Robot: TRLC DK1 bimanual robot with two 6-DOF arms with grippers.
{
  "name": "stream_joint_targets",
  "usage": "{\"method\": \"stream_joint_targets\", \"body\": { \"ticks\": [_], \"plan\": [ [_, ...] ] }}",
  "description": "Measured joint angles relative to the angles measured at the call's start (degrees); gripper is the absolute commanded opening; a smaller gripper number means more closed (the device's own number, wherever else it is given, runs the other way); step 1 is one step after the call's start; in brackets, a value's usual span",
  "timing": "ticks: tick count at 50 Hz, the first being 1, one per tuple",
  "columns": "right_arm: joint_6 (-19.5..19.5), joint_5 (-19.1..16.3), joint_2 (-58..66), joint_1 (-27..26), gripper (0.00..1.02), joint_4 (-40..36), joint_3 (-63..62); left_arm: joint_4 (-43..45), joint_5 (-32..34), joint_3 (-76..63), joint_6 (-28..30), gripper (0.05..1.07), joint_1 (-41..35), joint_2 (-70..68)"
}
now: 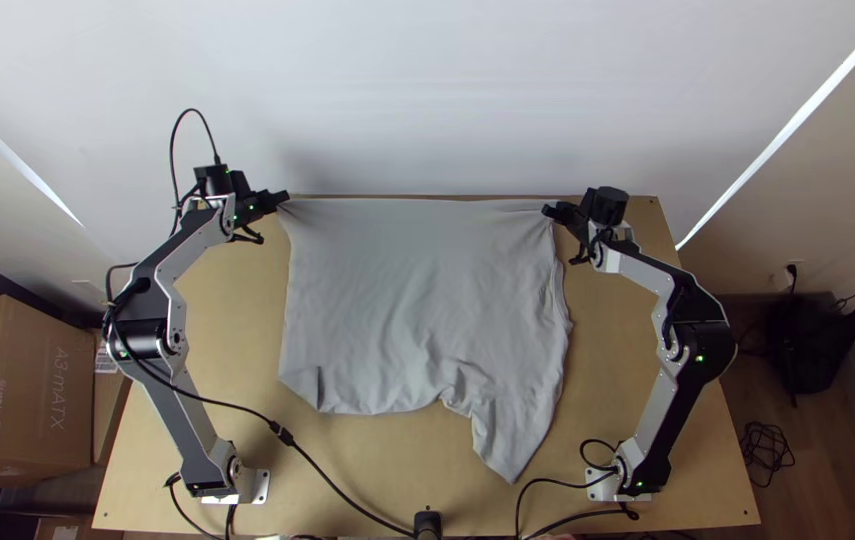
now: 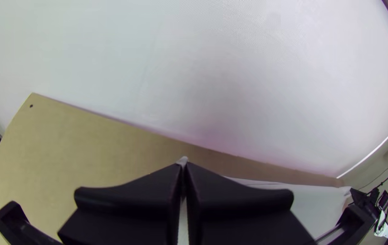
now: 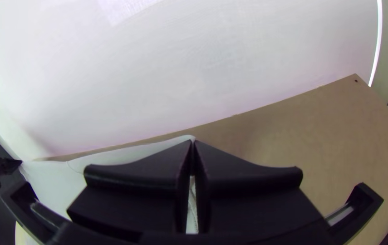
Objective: Fold the t-shirt
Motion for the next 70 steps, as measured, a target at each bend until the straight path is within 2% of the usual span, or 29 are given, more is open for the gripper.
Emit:
{"method": "stream_joint_targets", "body": {
  "ticks": [1, 2, 3, 4, 5, 6, 7, 8, 9, 10, 15, 23, 31, 38, 45, 50, 54, 56, 59, 65, 70],
  "plan": [
    [0.0, 0.17, 0.48, 0.0, 0.09, -0.02, 0.63, -0.15, -0.09, 0.63, 0.02, 0.08, -0.13, 0.52],
    [0.02, 0.48, 1.07, 0.02, 0.22, -0.02, 1.42, -0.44, -0.13, 1.73, 0.02, 0.09, -0.24, 1.09],
    [0.0, 0.76, 1.64, 0.02, 0.4, -0.13, 2.23, -0.5, -0.13, 2.38, 0.04, 0.13, -0.31, 1.57],
    [0.0, 1.07, 2.27, 0.02, 0.56, -0.33, 3.13, -0.61, -0.13, 3.23, 0.02, 0.23, -0.39, 1.97],
    [0.0, 1.49, 2.67, 0.07, 0.74, -0.61, 3.8, -0.74, -0.13, 3.91, 0.02, 0.37, -0.46, 2.25],
    [0.0, 2.54, 3.04, 0.07, 0.87, -0.96, 4.48, -0.9, -0.22, 4.33, 0.02, 0.49, -0.5, 2.49],
    [0.02, 3.21, 3.23, 0.07, 0.98, -1.64, 5.11, -0.98, -0.81, 4.83, 0.02, 0.61, -0.57, 2.69],
    [0.02, 3.69, 3.52, -0.04, 0.99, -2.6, 5.81, -1.07, -1.38, 5.29, 0.0, 0.76, -0.59, 2.75],
    [0.07, 4.11, 3.76, -0.31, 0.99, -3.82, 6.62, -1.18, -1.66, 5.64, 0.0, 0.93, -0.59, 2.75],
    [0.15, 4.37, 3.98, -0.63, 0.99, -5.77, 7.8, -1.16, -1.97, 5.9, -0.02, 1.05, -0.48, 2.75],
    [0.98, 5.11, 4.9, -1.95, 0.99, -12.28, 12.7, -1.18, -2.54, 7.82, 0.0, 1.03, 0.28, 2.71],
    [3.76, 4.83, 3.58, -2.97, 0.99, -18.43, 14.64, -3.54, -2.4, 8.44, -0.22, 1.03, 0.52, 0.96],
    [5.42, 2.75, -2.38, -3.21, 0.99, -36.04, 15.28, -9.86, -1.68, 8.46, -0.85, 1.03, 0.5, -2.8],
    [6.14, -2.16, -9.07, -3.87, 0.99, -56.04, 20.06, -19.41, -0.02, 8.87, -1.09, 1.03, 0.74, -8.28],
    [6.14, -8.02, -17.77, -7.04, 0.98, -67.06, 19.96, -28.92, 0.7, 8.92, -1.05, 1.03, 0.74, -16.17],
    [6.1, -12.15, -23.52, -10.36, 0.93, -73.79, 15.74, -30.97, 1.68, 7.93, -1.05, 1.03, 0.79, -22.67],
    [4.44, -14.62, -27.54, -12.33, 0.91, -78.75, 9.6, -32.0, 2.25, 6.03, -1.07, 1.03, 0.9, -28.28],
    [3.21, -14.93, -29.29, -12.79, 0.86, -80.0, 6.49, -32.48, 2.8, 5.16, -1.03, 1.03, 1.07, -30.84],
    [1.27, -15.34, -32.04, -13.03, 0.85, -81.15, 1.05, -33.53, 3.19, 4.26, -1.03, 1.03, 1.14, -34.42],
    [-2.89, -15.58, -37.73, -13.0, 0.67, -82.68, -8.92, -35.43, 4.31, 2.82, -0.85, 1.03, 1.4, -40.39],
    [-5.46, -15.63, -41.0, -12.92, 0.66, -83.06, -13.99, -36.83, 4.7, 1.46, -0.85, 1.03, 1.4, -43.93]
  ]
}}
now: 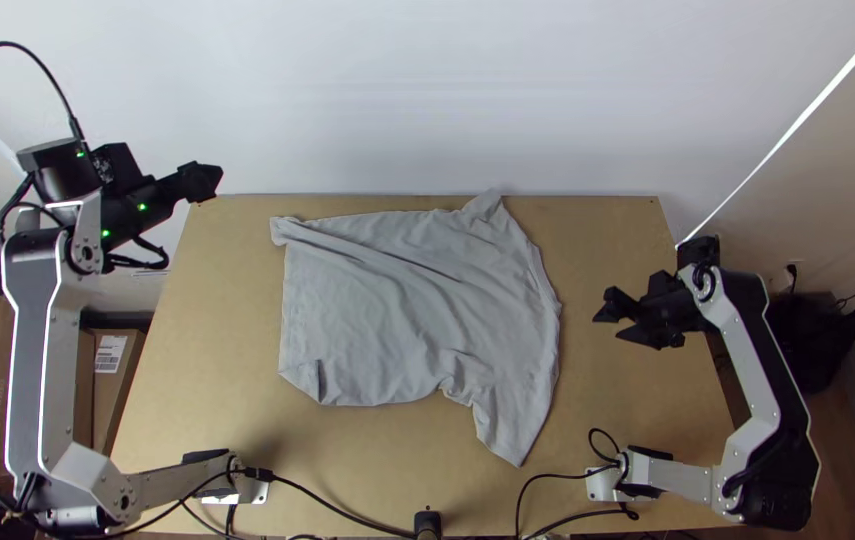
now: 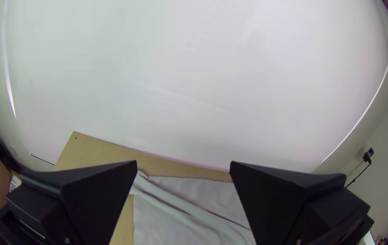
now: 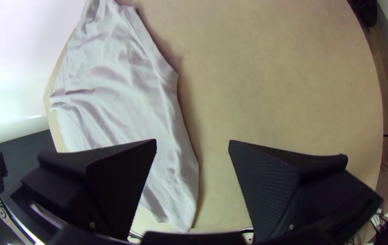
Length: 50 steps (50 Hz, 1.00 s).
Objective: Fold the t-shirt
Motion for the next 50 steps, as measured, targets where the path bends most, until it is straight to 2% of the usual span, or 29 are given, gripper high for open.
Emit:
{"method": "stream_joint_targets", "body": {
  "ticks": [7, 19, 33, 50],
  "plan": [
    [-1.88, -0.37, -0.9, 2.43, 0.66, 0.02, -5.33, -0.83, 0.0, -2.58, 0.02, 1.03, -0.2, -3.39],
    [-2.29, -0.61, 0.07, 8.98, 0.66, 0.24, -11.45, -1.51, 0.0, -5.9, 0.26, 1.03, -0.72, -6.4],
    [-2.89, -3.28, 4.57, 11.34, 0.66, 3.74, -13.53, -1.92, 0.0, -7.37, 0.7, 1.03, -0.7, -8.35],
    [-2.89, -3.5, 9.27, 13.14, 0.66, 8.59, -14.88, -2.12, 0.0, -7.69, 0.9, 1.03, -0.7, -8.66]
  ]
}}
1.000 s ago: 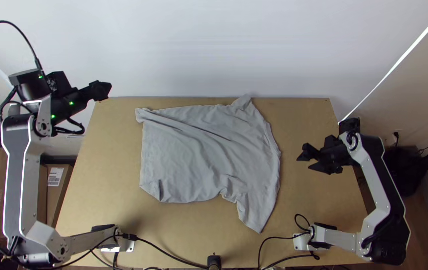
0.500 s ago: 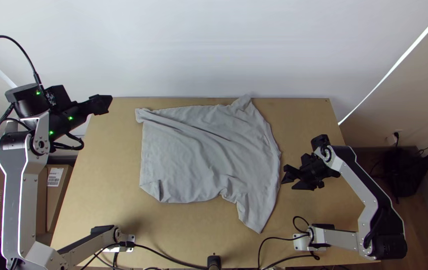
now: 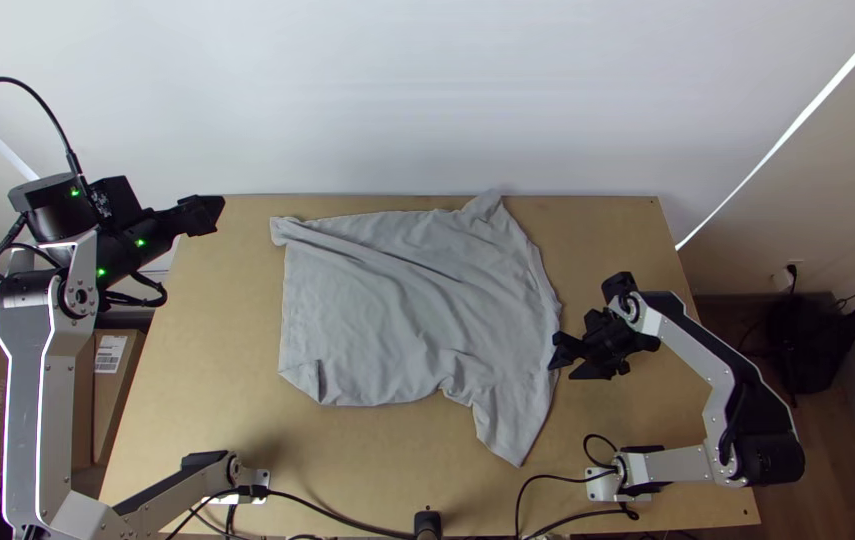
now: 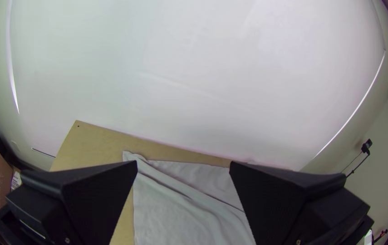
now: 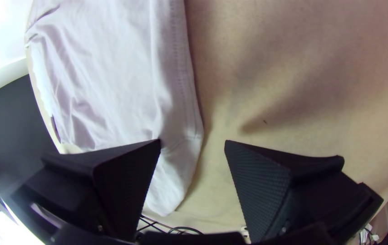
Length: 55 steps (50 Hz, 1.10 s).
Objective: Fold the t-shirt
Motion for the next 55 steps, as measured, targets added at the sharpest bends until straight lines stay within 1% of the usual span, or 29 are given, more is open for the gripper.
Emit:
{"method": "stream_joint_targets", "body": {
  "ticks": [5, 10, 11, 13, 17, 20, 25, 30, 35, 39, 47, 52, 55],
  "plan": [
    [0.11, -0.07, 1.25, 1.11, 0.66, 1.31, -0.92, 0.0, 0.0, -0.04, 0.0, 1.03, 0.0, 0.0],
    [0.22, -1.44, 2.01, 1.81, 0.65, 1.25, -0.94, 0.0, 0.0, -0.26, 0.02, 1.03, -0.02, 0.0],
    [0.24, -1.6, 2.1, 1.86, 0.64, 1.22, -0.92, 0.0, 0.0, -0.35, 0.09, 1.03, -0.02, 0.0],
    [0.2, -1.97, 2.27, 2.03, 0.58, 1.22, -0.92, -0.07, 0.0, -0.59, 0.22, 1.03, -0.04, -0.02],
    [0.22, -2.01, 2.38, 2.49, 0.42, 1.53, -1.03, -0.63, 0.0, -1.16, 0.87, 1.03, -0.46, -0.02],
    [0.2, -2.32, 2.19, 2.8, 0.28, 2.54, -1.64, -0.87, 0.0, -1.86, 1.4, 1.01, -0.79, -0.2],
    [0.39, -2.82, 0.22, 2.97, 0.02, 6.4, -4.0, -0.87, 0.0, -2.75, 2.56, 1.01, -1.53, -0.46],
    [0.42, -2.8, -1.36, 3.21, 0.02, 10.19, -6.14, -0.96, 0.02, -3.91, 3.41, 1.02, -2.1, -0.96],
    [0.42, -2.82, -1.55, 3.23, 0.02, 10.99, -6.56, -1.07, 0.0, -5.57, 5.14, 1.02, -3.19, -1.33],
    [0.42, -2.82, -1.66, 3.23, 0.02, 11.04, -6.56, -1.51, 0.0, -7.45, 7.76, 1.02, -4.61, -1.4],
    [0.39, -2.89, -1.97, 2.62, 0.02, 11.26, -6.93, -6.27, 0.0, -11.1, 15.78, 1.02, -8.76, -1.4],
    [0.42, -3.02, -1.99, 2.25, 0.02, 11.3, -6.99, -12.55, -0.07, -13.35, 22.82, 1.02, -11.85, -1.38],
    [0.42, -3.02, -1.99, 2.14, 0.02, 11.32, -6.99, -16.41, -1.25, -15.08, 26.03, 1.02, -13.84, -1.11]
  ]
}}
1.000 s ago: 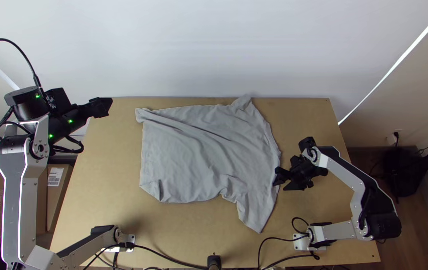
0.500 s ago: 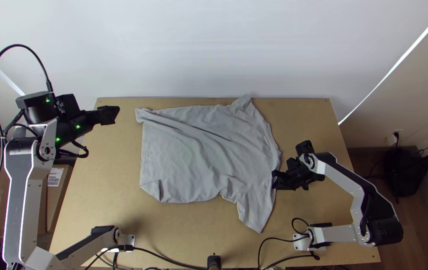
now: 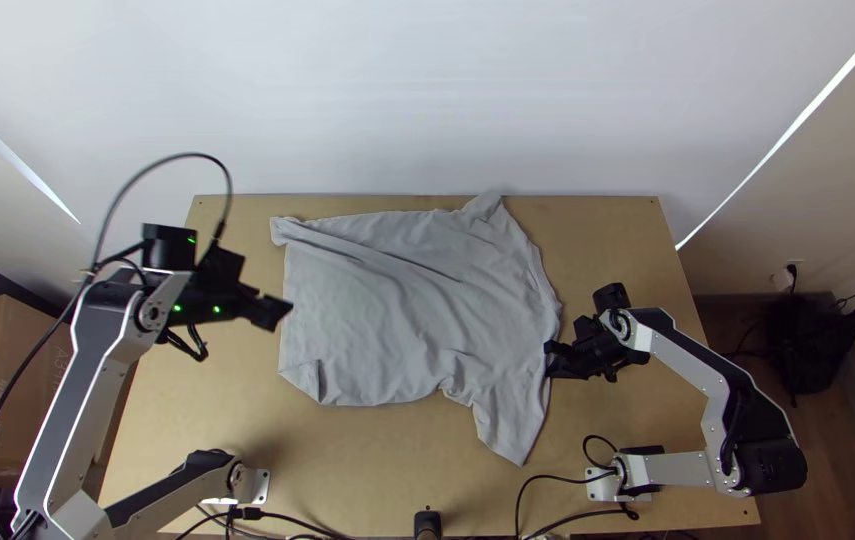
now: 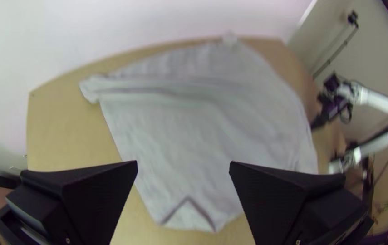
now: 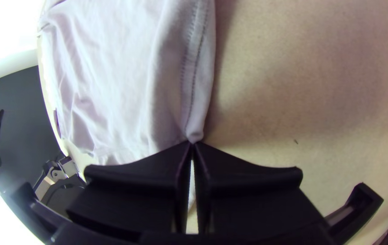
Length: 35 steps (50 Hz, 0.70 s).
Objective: Fold the t-shirt
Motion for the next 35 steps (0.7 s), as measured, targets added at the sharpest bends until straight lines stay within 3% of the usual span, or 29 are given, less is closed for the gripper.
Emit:
{"method": "stream_joint_targets", "body": {
  "ticks": [5, 14, 35],
  "plan": [
    [0.0, 0.0, -0.17, -0.04, 0.02, 0.15, -0.22, -4.87, -7.08, -3.1, 2.97, 1.01, -4.35, 2.27],
    [0.0, -0.26, -0.57, -0.79, 0.02, 0.63, -0.76, -7.85, -12.15, -7.13, 2.36, 0.97, -10.01, 8.46],
    [0.0, -0.42, -1.7, -1.51, 0.02, 1.7, -1.81, -3.74, -13.4, -12.41, -1.51, 0.95, -14.21, 14.19]
  ]
}}
